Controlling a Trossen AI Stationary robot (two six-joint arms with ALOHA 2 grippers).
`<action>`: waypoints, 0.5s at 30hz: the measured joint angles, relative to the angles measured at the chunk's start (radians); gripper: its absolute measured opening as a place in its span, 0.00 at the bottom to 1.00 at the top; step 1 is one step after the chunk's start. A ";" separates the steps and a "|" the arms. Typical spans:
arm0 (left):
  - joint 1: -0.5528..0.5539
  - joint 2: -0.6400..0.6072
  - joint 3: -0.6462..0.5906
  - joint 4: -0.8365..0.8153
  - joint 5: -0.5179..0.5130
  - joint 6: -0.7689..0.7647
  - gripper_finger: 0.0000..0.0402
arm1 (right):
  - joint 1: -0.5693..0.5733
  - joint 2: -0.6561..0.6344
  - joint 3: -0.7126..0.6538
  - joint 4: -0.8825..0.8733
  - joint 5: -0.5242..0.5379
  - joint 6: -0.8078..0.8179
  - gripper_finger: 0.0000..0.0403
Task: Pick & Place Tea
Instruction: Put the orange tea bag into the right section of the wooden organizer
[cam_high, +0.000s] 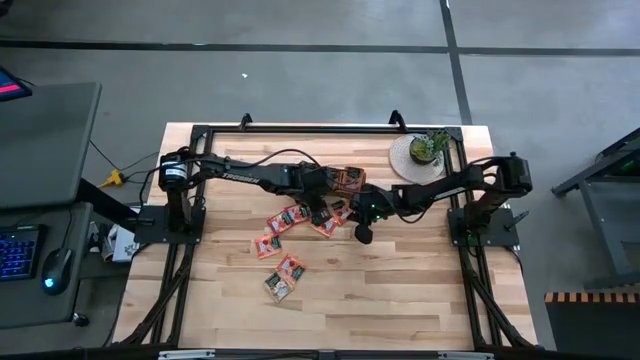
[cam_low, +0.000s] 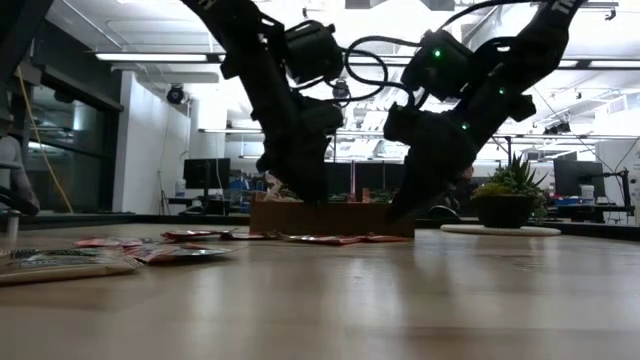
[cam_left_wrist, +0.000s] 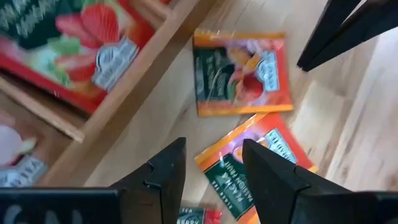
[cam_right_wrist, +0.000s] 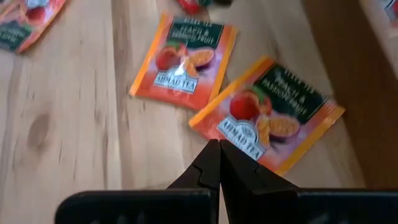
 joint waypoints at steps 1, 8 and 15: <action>0.000 0.000 -0.003 0.000 -0.001 -0.004 0.39 | 0.000 0.002 0.001 0.003 0.004 0.000 0.00; 0.000 0.020 -0.008 0.055 -0.008 -0.015 0.39 | -0.018 0.035 0.001 0.024 0.006 0.008 0.00; 0.000 0.043 -0.005 0.083 -0.021 -0.018 0.39 | -0.064 0.061 0.001 0.032 -0.007 -0.002 0.00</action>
